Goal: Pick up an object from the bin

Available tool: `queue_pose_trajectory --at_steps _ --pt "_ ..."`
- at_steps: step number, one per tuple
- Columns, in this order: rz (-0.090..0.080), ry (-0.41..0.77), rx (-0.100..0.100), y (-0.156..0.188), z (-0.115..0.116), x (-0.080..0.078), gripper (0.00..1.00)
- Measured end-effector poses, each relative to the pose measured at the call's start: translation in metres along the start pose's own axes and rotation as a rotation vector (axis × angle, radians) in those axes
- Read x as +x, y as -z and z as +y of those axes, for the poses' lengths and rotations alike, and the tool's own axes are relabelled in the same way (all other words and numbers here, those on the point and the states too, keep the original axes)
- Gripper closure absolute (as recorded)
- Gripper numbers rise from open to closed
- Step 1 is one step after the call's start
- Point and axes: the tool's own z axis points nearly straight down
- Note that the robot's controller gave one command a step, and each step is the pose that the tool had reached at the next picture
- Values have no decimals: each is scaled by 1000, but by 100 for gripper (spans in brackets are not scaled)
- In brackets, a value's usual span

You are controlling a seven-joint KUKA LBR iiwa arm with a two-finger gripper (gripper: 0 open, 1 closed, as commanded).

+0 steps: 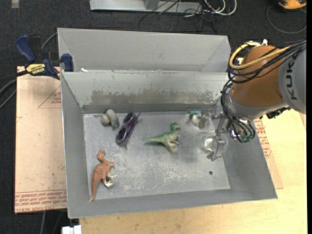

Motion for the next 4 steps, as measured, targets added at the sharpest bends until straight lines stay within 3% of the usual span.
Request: queue_pose_trajectory --at_steps 1,2,3,4 --pt "-3 -86 -1 -64 44 -42 0" --pt "-6 -32 0 -89 61 -39 0" --pt "-9 -63 -2 -88 82 -49 0" --pt "-9 313 -1 -87 103 -19 100"
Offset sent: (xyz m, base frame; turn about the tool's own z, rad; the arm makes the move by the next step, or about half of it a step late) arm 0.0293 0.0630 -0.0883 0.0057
